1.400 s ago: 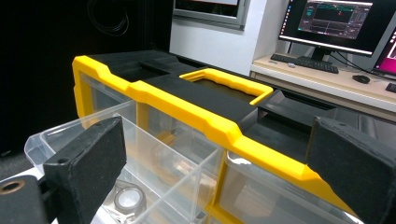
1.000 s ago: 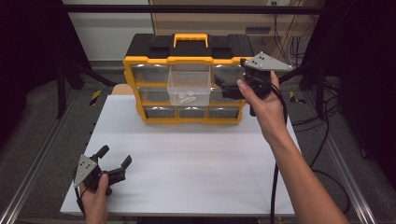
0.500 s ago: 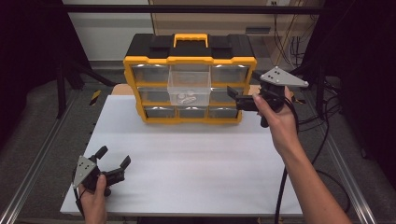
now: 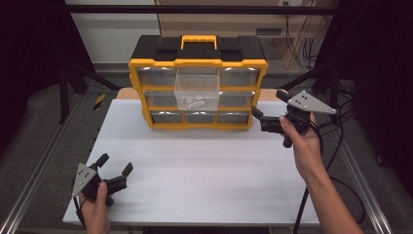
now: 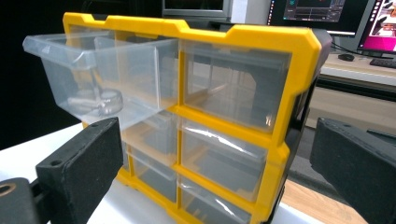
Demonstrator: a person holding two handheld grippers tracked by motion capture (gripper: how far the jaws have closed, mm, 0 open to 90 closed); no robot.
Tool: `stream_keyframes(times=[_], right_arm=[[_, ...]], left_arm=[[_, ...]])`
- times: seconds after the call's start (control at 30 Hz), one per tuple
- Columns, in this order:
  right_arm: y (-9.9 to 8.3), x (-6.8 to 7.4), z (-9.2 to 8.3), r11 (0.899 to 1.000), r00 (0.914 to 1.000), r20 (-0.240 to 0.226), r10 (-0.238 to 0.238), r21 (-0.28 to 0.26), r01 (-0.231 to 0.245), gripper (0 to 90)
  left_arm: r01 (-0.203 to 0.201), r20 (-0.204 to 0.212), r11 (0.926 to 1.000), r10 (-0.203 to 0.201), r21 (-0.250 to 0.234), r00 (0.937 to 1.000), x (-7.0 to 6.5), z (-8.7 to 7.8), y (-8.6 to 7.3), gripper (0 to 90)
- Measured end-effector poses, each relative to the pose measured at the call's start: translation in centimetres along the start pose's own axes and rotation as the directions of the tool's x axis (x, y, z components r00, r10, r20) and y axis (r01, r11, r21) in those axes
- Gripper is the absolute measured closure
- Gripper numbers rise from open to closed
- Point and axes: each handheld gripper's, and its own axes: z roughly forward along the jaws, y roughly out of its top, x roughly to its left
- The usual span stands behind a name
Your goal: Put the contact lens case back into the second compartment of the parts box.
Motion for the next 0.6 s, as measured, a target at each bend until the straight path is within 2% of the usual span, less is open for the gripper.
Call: stream_keyframes(times=[0.13, 0.27, 0.4, 0.6], right_arm=[[-1.1, 0.2, -0.7, 1.000, 0.9998, -0.007, -0.016, 0.003, 0.016, 3.1], [-2.4, 0.4, -1.7, 1.000, 0.9999, -0.010, -0.007, -0.003, 0.007, 3.0], [-4.6, 0.2, -2.9, 1.000, 1.0000, -0.008, 0.002, 0.010, -0.002, 3.1], [-8.5, 0.0, -4.8, 0.999, 0.9996, -0.004, 0.027, 0.018, -0.027, 4.4]], left_arm=[[-0.032, -0.004, 0.9995, 0.032, 0.003, 0.9995, -0.2, 0.0, 0.2, 0.7], [-0.066, 0.002, 0.9977, 0.066, 0.013, 0.9978, -0.4, -0.1, 0.3, 0.7], [-0.094, 0.015, 0.9952, 0.094, 0.025, 0.9955, -0.8, -0.1, 0.4, 0.7], [-0.103, 0.031, 0.9943, 0.102, 0.028, 0.9943, -1.2, -0.3, 0.5, 0.7]])
